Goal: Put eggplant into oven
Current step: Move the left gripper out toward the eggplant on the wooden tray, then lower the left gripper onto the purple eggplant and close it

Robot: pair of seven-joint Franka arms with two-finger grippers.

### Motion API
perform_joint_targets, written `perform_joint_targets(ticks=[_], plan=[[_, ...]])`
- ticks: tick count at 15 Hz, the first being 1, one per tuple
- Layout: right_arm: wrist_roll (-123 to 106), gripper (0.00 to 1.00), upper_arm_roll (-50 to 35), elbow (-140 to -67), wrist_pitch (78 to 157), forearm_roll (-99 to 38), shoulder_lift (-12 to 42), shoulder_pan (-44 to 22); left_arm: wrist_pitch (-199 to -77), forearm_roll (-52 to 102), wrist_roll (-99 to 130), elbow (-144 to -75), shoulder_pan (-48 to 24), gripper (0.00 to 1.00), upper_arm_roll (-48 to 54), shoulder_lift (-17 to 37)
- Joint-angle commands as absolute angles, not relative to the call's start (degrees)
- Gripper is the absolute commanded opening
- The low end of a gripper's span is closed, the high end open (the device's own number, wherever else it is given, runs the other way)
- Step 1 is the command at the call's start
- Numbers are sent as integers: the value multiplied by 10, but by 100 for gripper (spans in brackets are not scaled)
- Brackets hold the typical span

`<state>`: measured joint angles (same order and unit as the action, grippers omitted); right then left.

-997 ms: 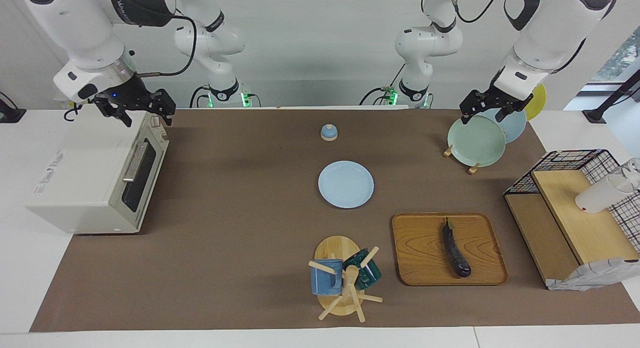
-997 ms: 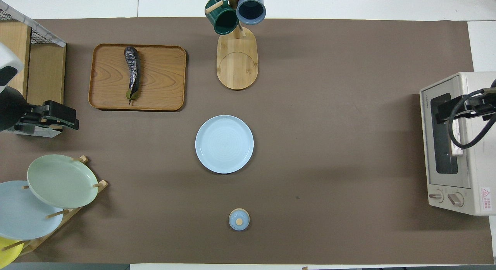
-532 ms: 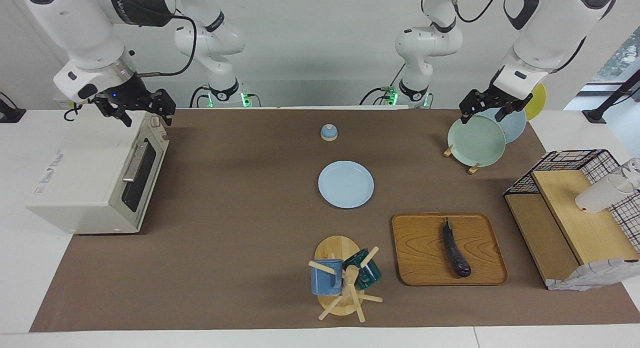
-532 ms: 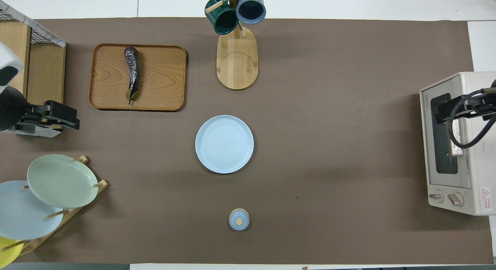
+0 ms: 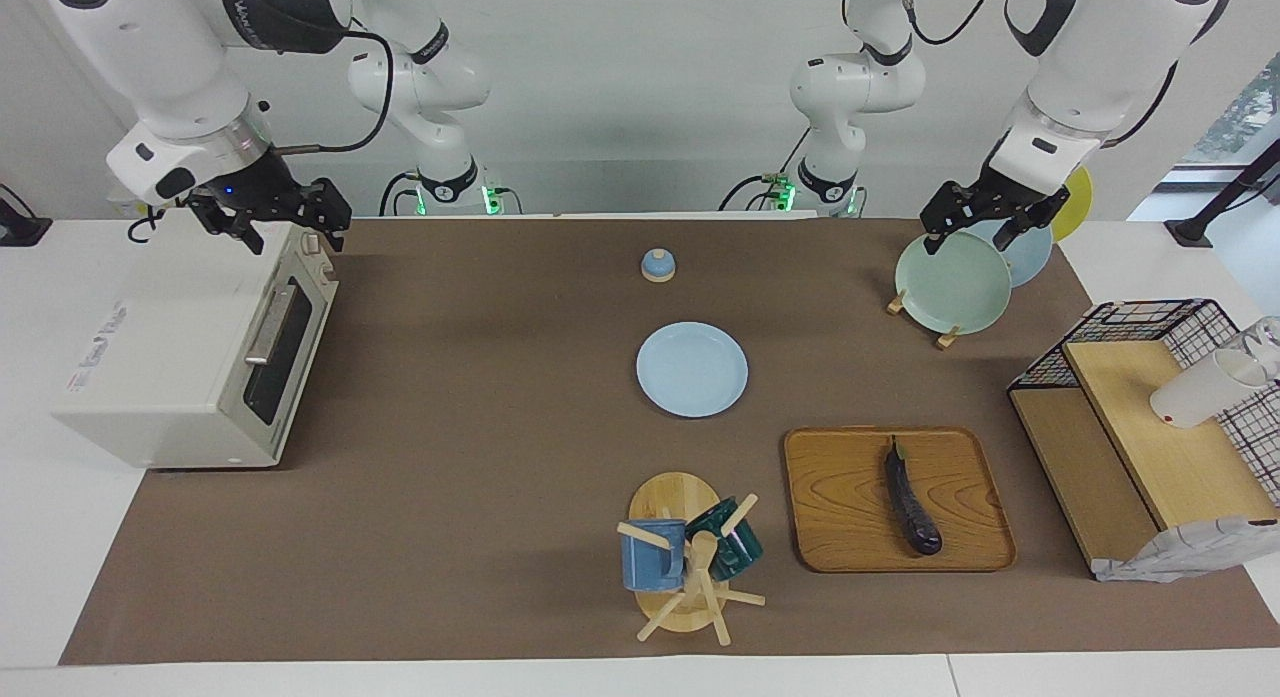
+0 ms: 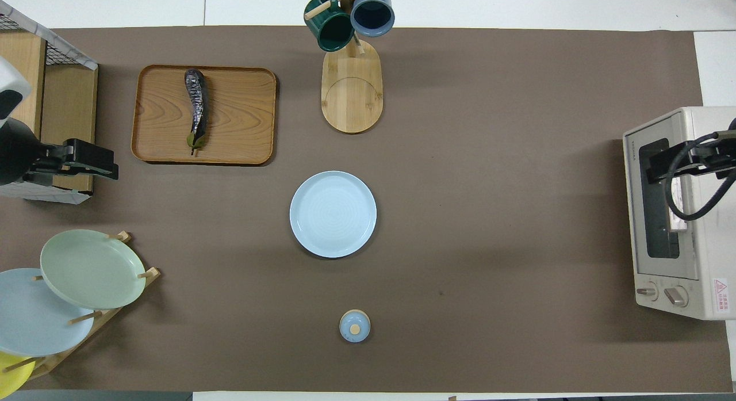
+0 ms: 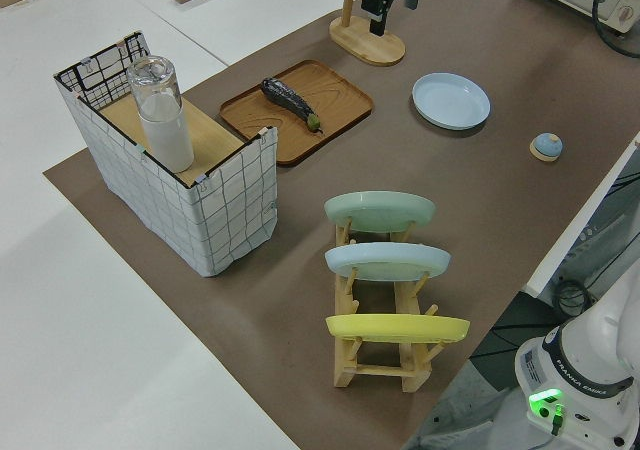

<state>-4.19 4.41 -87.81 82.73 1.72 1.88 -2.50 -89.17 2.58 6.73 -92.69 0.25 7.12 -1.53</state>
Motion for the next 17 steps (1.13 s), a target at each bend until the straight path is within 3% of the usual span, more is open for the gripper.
perform_joint_targets(ticks=[1,6,12,17], plan=[[-35,100,43,-882,816,2,13,-20,-904,34,70,-883,8,100,74,47],[-35,100,43,-882,816,2,13,-20,-936,32,66,-757,4,100,74,230],[-35,100,43,-882,815,2,13,-20,-1054,31,52,-758,4,100,76,324],[-35,100,43,-882,815,2,13,-20,-1127,28,29,-765,0,100,76,359]])
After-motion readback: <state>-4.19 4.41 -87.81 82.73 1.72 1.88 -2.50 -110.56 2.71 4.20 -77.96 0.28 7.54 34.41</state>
